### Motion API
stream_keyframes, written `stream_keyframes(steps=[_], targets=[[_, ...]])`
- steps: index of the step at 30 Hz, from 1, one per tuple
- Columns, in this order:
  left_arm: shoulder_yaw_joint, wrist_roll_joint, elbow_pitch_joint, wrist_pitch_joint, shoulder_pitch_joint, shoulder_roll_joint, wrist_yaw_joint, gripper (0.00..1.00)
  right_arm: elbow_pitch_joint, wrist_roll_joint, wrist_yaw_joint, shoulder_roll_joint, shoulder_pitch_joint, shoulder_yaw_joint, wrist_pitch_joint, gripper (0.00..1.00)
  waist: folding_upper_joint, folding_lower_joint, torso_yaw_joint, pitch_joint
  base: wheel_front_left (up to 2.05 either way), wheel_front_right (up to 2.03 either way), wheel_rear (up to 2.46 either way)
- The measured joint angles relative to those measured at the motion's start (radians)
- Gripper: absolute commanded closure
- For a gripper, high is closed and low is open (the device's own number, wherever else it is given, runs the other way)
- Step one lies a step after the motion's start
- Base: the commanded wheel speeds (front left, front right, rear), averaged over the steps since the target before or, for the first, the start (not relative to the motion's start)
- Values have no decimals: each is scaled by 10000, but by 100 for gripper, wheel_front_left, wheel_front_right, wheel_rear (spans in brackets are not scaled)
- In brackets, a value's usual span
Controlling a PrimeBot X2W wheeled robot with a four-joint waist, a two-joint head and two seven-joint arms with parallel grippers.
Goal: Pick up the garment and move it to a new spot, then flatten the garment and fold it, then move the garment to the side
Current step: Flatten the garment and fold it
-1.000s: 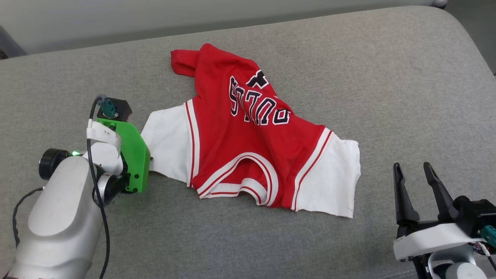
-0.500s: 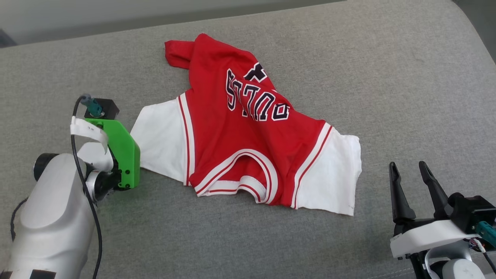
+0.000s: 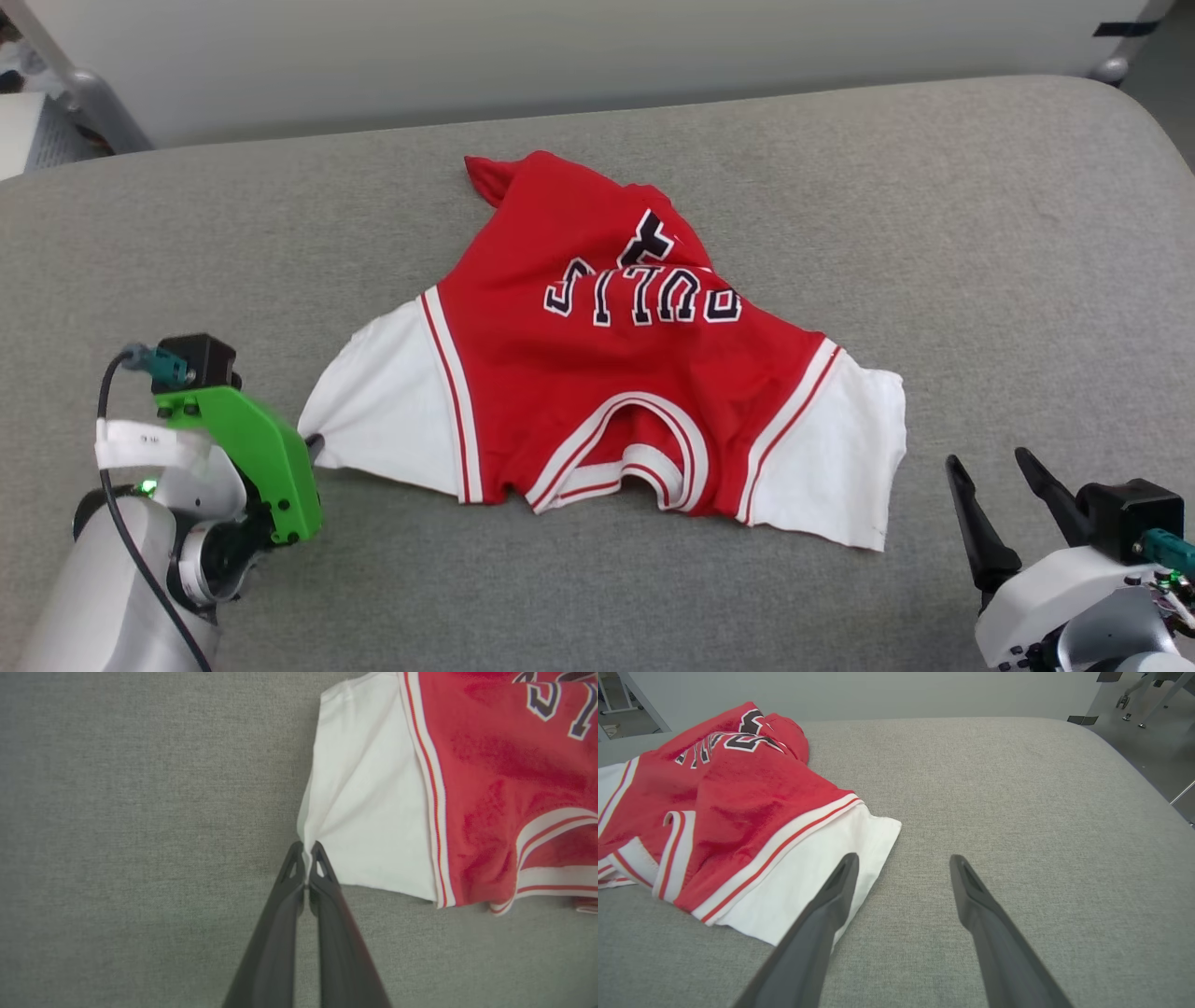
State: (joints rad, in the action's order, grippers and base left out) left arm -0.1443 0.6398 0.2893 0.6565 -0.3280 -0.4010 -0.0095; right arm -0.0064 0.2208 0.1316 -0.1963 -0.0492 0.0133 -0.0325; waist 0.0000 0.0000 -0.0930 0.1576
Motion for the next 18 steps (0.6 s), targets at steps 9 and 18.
stream_keyframes(steps=[9, 18], targets=[[157, 219, -2869, 184, 2130, 151, 888, 100, -665, 982, 0, -823, -92, 213, -3534, 0, 0, 0, 728, -306, 0, 0, 0], [-111, 199, -4468, 322, 2865, 399, 1388, 100, -694, 966, -2, -677, 198, -130, -6504, 0, 0, 0, 1196, -117, 0, 0, 0]])
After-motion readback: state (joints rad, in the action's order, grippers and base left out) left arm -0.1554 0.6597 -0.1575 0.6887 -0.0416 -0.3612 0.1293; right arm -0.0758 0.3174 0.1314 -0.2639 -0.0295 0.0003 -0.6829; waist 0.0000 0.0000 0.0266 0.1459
